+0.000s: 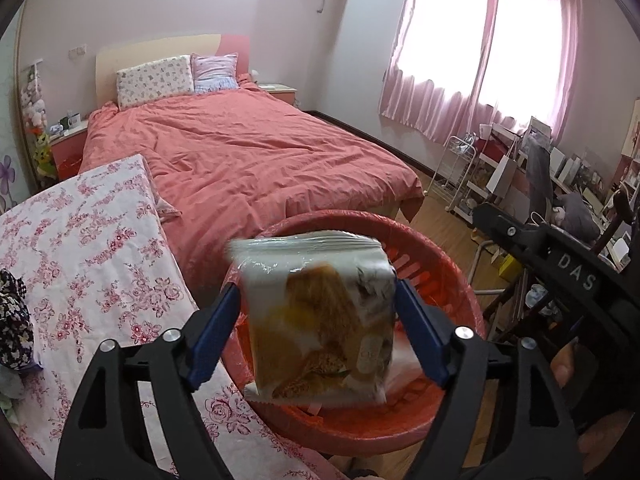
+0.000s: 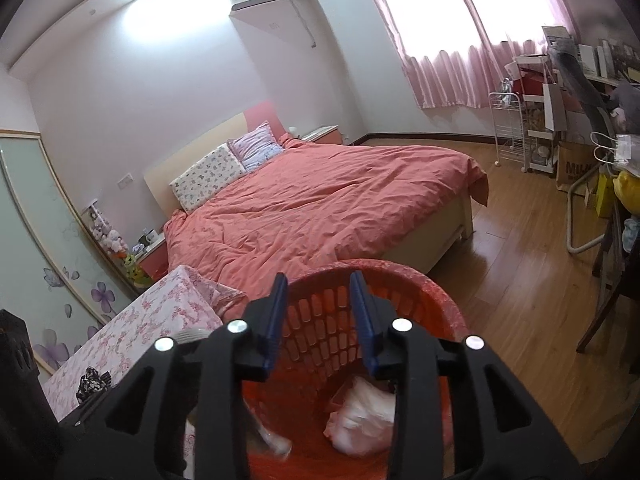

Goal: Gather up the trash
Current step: 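Open both tools to drop the tissue and snack bag into the basket, then move both tools back to the remaining items on the bed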

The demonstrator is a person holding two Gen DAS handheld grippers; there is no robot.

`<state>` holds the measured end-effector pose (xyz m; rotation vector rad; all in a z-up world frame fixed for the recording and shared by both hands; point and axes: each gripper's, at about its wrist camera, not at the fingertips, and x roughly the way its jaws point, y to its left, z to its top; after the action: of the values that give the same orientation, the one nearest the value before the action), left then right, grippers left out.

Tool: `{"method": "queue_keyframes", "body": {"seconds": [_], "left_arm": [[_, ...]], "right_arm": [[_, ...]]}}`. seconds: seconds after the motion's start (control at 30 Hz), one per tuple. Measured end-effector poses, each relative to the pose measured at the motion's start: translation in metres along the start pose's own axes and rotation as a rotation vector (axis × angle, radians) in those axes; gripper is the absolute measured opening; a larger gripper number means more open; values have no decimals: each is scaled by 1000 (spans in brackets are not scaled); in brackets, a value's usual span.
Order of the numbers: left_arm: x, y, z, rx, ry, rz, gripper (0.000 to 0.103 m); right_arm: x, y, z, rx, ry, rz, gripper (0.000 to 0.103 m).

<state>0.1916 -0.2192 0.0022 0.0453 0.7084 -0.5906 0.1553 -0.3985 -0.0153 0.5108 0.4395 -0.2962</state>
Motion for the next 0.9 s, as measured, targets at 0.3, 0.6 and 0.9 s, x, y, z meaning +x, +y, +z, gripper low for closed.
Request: {"method": "queue_keyframes", "body": {"seconds": [0.3, 0.6, 0.9], "left_arm": [[-1, 6, -2, -12, 18, 20, 84], [-17, 28, -6, -29, 3, 75, 84], [-55, 80, -17, -71, -23, 193, 85]], "right_arm": [[-2, -9, -4, -2, 2, -40, 38], [-8, 8, -7, -44, 4, -34, 40], [-18, 45, -20, -103, 32, 4, 40]]}}
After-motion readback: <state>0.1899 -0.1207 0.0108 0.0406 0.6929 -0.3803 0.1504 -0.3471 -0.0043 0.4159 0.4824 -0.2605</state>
